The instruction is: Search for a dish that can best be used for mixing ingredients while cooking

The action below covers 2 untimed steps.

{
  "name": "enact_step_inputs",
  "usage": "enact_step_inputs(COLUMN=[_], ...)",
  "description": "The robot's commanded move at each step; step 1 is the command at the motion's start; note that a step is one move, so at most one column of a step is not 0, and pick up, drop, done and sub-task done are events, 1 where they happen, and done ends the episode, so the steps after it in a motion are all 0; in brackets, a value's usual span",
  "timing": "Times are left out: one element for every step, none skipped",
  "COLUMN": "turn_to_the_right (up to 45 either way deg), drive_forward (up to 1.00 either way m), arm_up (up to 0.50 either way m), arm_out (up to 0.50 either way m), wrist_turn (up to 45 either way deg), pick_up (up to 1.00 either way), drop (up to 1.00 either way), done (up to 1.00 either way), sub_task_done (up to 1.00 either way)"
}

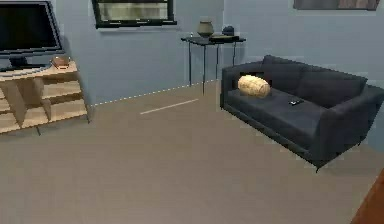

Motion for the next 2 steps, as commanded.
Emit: enact_step_inputs(turn_to_the_right=[-30.0, 0.0], drive_forward=[0.00, 1.00], arm_up=[0.00, 0.00], arm_out=[0.00, 0.00], wrist_turn=[0.0, 0.0], pick_up=[0.00, 0.00], drop=[0.00, 0.00], done=[0.00, 0.00], sub_task_done=[0.00, 0.00])
